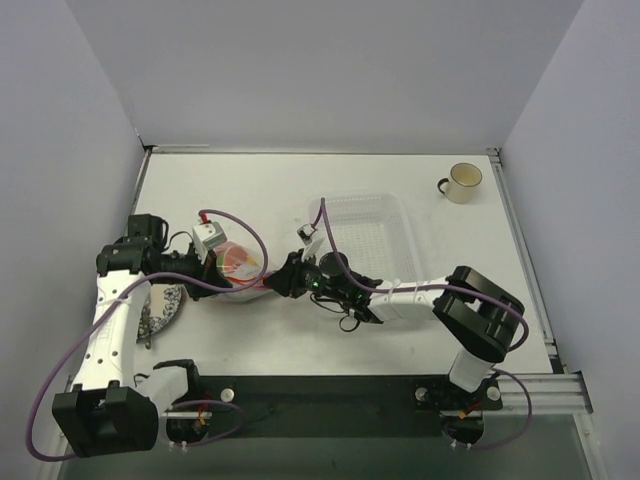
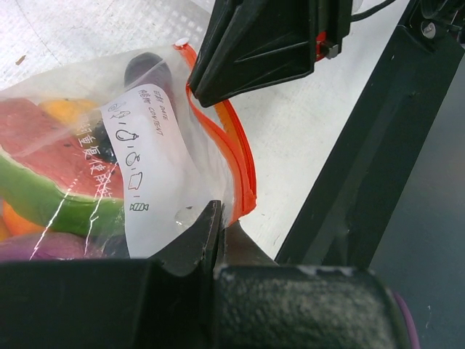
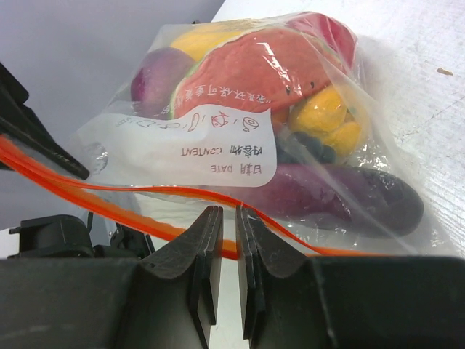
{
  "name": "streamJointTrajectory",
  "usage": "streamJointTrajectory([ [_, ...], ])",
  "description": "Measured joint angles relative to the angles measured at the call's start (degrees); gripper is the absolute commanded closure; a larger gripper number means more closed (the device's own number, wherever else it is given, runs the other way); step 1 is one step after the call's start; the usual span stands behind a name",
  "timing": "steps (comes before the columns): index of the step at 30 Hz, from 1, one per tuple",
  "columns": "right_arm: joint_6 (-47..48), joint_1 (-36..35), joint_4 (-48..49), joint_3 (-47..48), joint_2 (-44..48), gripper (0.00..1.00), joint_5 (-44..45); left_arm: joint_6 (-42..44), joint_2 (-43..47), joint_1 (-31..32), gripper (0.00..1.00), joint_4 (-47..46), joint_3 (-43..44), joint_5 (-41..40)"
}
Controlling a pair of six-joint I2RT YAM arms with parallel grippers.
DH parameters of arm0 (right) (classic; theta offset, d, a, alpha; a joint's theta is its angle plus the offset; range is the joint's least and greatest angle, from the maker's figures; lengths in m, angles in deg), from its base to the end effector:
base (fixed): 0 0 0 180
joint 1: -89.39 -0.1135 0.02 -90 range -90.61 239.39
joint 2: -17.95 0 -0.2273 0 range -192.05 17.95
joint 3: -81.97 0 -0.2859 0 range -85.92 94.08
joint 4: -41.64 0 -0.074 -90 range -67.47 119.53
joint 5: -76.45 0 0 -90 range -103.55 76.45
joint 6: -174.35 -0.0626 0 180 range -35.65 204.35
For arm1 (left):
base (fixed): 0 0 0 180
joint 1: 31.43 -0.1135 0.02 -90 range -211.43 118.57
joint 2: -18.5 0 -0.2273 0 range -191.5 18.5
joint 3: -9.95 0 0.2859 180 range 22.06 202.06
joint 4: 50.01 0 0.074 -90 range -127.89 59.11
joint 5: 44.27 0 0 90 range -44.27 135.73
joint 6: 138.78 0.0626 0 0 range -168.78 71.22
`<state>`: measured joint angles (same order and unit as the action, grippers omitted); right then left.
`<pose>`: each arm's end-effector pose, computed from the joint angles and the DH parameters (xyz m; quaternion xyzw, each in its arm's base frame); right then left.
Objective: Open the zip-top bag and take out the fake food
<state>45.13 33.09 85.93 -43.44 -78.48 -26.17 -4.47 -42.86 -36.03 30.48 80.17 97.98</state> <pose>0.2069 0.3349 0.1544 -0.1806 0.6682 0.5824 0.4262 0.2322 -0.0310 0.2504 0.3671 0.8098 -0.3364 0.3104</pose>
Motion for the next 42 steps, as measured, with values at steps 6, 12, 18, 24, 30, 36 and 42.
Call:
streamJointTrajectory([
  [6,-0.22,0.00,-0.33,0.33,-0.98,0.85,-0.31,-0.02,0.63,0.00,0.97,0.61,0.02,0.04],
  [12,0.50,-1.73,-1.29,0.33,-0.68,0.85,0.33,-0.31,0.68,0.02,0.97,0.63,0.02,0.04],
  [18,2.29,-6.29,-4.28,0.79,0.20,0.85,1.38,-1.20,1.03,0.02,0.97,0.55,0.02,0.07],
  [24,3.98,-9.27,-6.99,2.58,0.20,0.82,2.36,-2.14,1.03,0.63,0.96,0.44,0.61,0.33],
  [30,6.51,-8.85,-8.26,4.59,-0.11,0.77,4.87,-1.81,1.03,1.29,0.85,1.95,2.21,1.18],
  [36,9.88,-5.73,-9.18,5.42,-1.73,0.72,9.33,-3.45,1.03,1.31,0.21,4.50,7.91,0.83],
  [42,14.01,-5.42,-13.70,6.69,-2.05,0.60,10.91,-6.91,-1.29,0.61,0.17,3.02,15.43,-3.06],
])
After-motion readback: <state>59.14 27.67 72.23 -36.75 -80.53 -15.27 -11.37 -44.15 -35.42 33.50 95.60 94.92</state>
